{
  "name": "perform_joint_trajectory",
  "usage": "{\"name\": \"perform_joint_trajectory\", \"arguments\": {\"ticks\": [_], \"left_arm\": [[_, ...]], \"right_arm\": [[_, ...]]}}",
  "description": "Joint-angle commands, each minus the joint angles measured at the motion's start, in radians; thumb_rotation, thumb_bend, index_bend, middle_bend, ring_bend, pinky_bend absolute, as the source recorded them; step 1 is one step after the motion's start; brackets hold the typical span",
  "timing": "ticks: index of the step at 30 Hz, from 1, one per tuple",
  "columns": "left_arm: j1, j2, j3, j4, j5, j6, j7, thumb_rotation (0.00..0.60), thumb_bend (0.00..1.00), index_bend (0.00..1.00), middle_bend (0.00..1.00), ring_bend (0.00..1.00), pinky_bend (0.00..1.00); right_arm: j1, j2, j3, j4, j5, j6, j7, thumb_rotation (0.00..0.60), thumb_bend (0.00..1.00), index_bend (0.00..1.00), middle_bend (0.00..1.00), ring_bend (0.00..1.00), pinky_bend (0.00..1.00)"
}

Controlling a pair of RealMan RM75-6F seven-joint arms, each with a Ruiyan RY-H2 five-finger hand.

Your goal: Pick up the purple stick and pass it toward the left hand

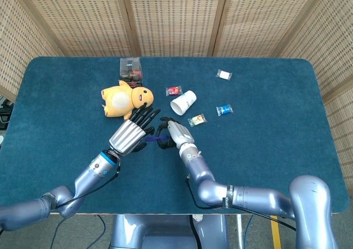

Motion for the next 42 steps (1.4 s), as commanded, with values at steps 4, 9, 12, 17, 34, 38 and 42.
{"name": "perform_joint_trajectory", "arguments": {"ticks": [4,9,12,17,34,38,42], "left_arm": [[-0.008,-0.019,0.000,0.001,-0.024,-0.005,0.037,0.600,0.29,0.51,0.00,0.00,0.00],[-0.011,-0.031,0.004,0.013,-0.028,0.003,0.036,0.600,0.30,0.50,0.00,0.00,0.00],[-0.016,-0.036,0.004,0.016,-0.033,-0.001,0.036,0.600,0.30,0.50,0.00,0.00,0.00],[-0.024,-0.049,0.004,0.020,-0.042,-0.004,0.039,0.600,0.34,0.51,0.00,0.00,0.00],[-0.031,-0.069,0.009,0.040,-0.062,0.002,-0.004,0.600,0.34,0.53,0.00,0.00,0.00],[-0.035,-0.068,0.011,0.037,-0.063,0.000,-0.006,0.600,0.34,0.51,0.00,0.00,0.00],[-0.037,-0.068,0.017,0.035,-0.058,0.002,-0.009,0.600,0.34,0.51,0.00,0.00,0.00]], "right_arm": [[0.001,0.002,-0.007,0.000,-0.005,0.003,0.005,0.600,0.61,0.63,0.18,0.00,0.00],[0.001,0.004,-0.013,-0.001,-0.014,0.007,0.010,0.600,0.61,0.63,0.18,0.00,0.00],[0.003,0.001,-0.013,-0.002,-0.015,0.009,0.013,0.600,0.61,0.63,0.19,0.00,0.00],[0.006,0.001,-0.016,-0.005,-0.017,0.013,0.014,0.600,0.61,0.63,0.19,0.00,0.00],[0.007,0.009,-0.023,-0.024,-0.013,0.020,0.018,0.600,0.62,0.63,0.19,0.00,0.00],[0.008,0.010,-0.026,-0.026,-0.013,0.022,0.019,0.600,0.62,0.63,0.19,0.00,0.00],[0.008,0.011,-0.028,-0.026,-0.014,0.023,0.020,0.600,0.62,0.63,0.19,0.00,0.00]]}}
